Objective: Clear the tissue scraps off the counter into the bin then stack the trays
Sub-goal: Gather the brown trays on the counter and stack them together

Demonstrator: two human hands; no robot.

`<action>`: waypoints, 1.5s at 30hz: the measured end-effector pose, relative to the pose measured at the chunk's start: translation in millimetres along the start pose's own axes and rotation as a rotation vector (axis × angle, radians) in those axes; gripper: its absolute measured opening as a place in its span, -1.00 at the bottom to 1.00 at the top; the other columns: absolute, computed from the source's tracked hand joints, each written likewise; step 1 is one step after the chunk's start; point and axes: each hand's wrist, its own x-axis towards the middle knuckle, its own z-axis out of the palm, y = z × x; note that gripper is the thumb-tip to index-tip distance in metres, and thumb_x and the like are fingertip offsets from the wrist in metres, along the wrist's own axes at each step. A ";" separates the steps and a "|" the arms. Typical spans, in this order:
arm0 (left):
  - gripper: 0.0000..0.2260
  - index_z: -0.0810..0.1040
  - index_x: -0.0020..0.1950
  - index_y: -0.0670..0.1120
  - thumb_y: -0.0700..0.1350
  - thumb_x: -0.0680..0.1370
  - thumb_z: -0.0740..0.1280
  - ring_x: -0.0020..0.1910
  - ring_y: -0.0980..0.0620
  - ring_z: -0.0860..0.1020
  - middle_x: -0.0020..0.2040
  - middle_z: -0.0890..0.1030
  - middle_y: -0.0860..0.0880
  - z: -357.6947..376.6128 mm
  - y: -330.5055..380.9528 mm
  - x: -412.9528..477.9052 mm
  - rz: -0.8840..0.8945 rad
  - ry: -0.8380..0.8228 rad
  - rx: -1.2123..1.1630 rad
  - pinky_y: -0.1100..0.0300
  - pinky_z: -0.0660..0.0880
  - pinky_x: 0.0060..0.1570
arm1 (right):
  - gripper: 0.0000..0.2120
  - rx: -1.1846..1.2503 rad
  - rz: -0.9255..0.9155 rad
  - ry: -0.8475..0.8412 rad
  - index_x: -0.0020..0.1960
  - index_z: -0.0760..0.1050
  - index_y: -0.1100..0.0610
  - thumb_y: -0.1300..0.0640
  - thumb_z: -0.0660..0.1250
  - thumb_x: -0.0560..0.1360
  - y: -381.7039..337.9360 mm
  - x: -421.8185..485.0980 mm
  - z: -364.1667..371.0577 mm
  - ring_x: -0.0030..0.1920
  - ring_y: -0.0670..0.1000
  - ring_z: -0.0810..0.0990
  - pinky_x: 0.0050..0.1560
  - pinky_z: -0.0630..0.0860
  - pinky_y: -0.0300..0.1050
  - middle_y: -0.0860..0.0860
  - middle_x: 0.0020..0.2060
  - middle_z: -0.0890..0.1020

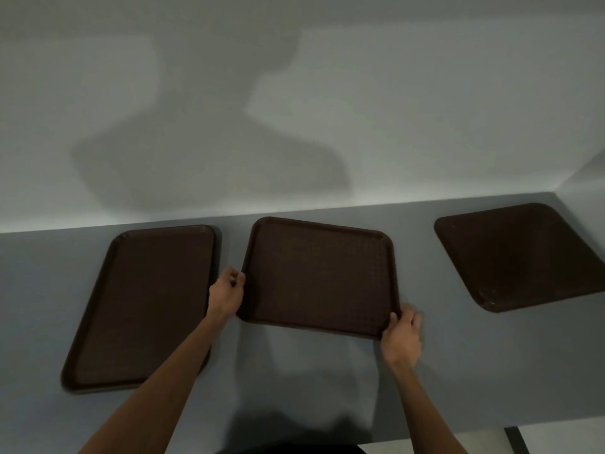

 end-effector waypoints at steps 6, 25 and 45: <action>-0.71 0.43 -0.15 -0.05 0.09 0.67 0.29 -0.20 -0.04 0.46 -0.22 0.47 -0.05 -39.2 16.6 -33.1 0.000 0.019 -0.534 -0.02 0.41 -0.12 | -0.72 0.273 0.007 0.022 0.37 0.46 0.22 0.11 0.21 0.73 -9.1 -5.9 -4.0 0.01 0.37 0.68 0.02 0.56 0.19 0.28 0.06 0.69; -0.63 0.44 0.40 0.18 0.27 0.65 0.25 0.30 0.07 0.54 0.35 0.58 0.08 -294.0 -33.2 -47.0 0.382 0.216 -0.206 0.07 0.45 0.31 | -0.78 0.632 -0.727 -0.153 0.31 0.59 -0.05 -0.05 0.27 0.73 -293.2 -43.4 -127.4 0.11 -0.03 0.69 0.14 0.63 0.14 -0.07 0.10 0.71; -0.67 0.68 0.19 -0.09 0.08 0.72 0.22 0.15 -0.10 0.70 0.10 0.75 -0.07 -350.2 -134.4 -54.1 0.134 0.210 -0.880 -0.04 0.61 0.19 | -0.67 0.619 -0.573 -0.150 0.47 0.35 -0.11 -0.15 0.09 0.75 -402.7 -267.0 10.3 0.27 0.08 0.62 0.40 0.41 0.19 -0.09 0.25 0.65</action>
